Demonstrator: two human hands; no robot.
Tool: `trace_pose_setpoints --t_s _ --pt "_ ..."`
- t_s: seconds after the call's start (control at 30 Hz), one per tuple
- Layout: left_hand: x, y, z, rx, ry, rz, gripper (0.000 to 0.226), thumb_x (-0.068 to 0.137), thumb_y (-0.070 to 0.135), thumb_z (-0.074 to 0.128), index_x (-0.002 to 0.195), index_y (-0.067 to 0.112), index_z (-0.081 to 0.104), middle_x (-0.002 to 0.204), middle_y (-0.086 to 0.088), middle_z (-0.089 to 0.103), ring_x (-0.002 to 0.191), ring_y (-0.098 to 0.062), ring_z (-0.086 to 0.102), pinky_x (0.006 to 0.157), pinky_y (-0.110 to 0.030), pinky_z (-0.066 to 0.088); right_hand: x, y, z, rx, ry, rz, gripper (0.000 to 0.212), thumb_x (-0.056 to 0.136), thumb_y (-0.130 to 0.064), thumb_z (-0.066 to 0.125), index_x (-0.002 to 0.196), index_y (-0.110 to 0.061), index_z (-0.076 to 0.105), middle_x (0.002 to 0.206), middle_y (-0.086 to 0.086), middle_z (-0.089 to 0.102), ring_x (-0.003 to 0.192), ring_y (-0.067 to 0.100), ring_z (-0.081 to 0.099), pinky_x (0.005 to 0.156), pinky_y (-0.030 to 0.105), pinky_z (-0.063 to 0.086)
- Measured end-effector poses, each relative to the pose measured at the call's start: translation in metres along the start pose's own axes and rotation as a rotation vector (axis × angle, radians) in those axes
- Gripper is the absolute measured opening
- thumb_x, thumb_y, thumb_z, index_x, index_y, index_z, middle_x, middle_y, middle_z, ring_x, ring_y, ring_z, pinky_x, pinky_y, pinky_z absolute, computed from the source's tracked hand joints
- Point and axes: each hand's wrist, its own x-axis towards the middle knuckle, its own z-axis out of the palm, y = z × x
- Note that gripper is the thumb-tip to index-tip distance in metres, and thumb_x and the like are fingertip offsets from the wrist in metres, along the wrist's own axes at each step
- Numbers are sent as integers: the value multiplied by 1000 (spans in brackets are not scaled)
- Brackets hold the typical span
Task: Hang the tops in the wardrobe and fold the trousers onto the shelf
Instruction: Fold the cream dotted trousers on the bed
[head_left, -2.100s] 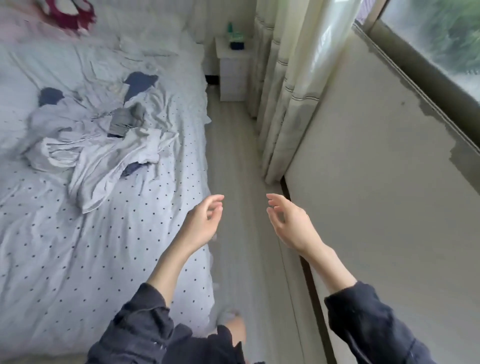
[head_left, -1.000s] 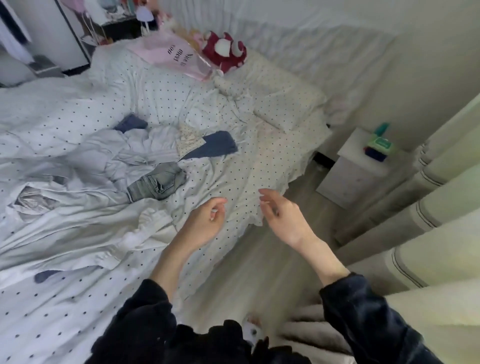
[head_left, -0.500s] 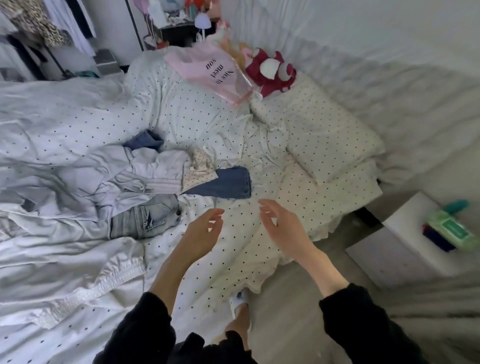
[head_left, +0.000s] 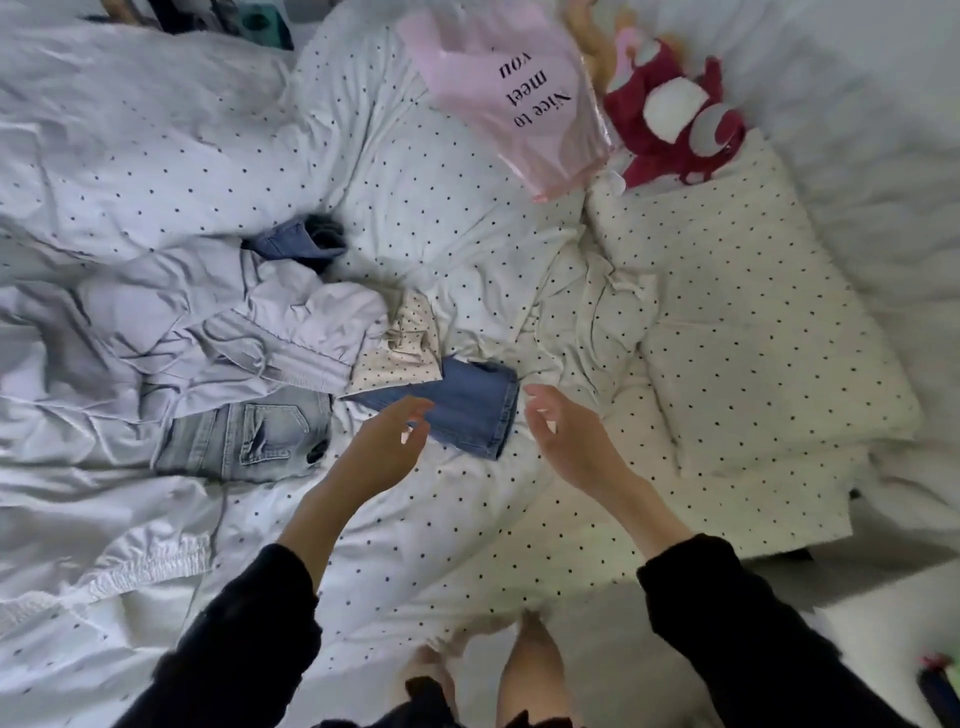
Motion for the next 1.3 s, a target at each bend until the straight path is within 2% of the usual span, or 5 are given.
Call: trace_pose_setpoints --t_s 0.27,0.53,0.7,1.03,1.3 --pt "112 -54 58 -147 164 -347 36 95 9 48 130 14 53 128 -8 58 114 -24 56 89 -26 40 150 67 41 -159 -256 -153 41 100 -21 39 140 -13 40 136 7 52 123 20 49 100 32 38" --pt "232 -116 106 393 292 -309 63 93 18 56 148 26 25 156 -3 16 143 -26 15 114 -43 17 253 108 108 -282 -320 -429 44 98 -18 42 142 -14 35 144 3 39 130 21 38 103 34 37" --pt "255 -132 114 486 639 -209 38 63 -12 71 93 10 71 77 -10 67 68 -31 64 54 -33 47 277 131 118 -255 -283 -503 44 96 -14 48 139 -17 38 146 -1 35 131 16 34 100 28 36" --pt "183 -66 150 45 704 -136 13 80 8 66 92 10 72 80 3 72 59 0 53 48 -10 41 279 151 103 -383 -306 -699 100 76 -22 76 150 -26 8 158 6 9 144 28 20 106 55 33" --pt "172 -39 164 128 692 93 24 83 24 55 96 8 67 89 -1 69 76 -10 62 69 -24 54 277 159 62 -327 -135 -899 35 62 5 75 94 -10 74 97 4 73 94 22 70 100 52 32"
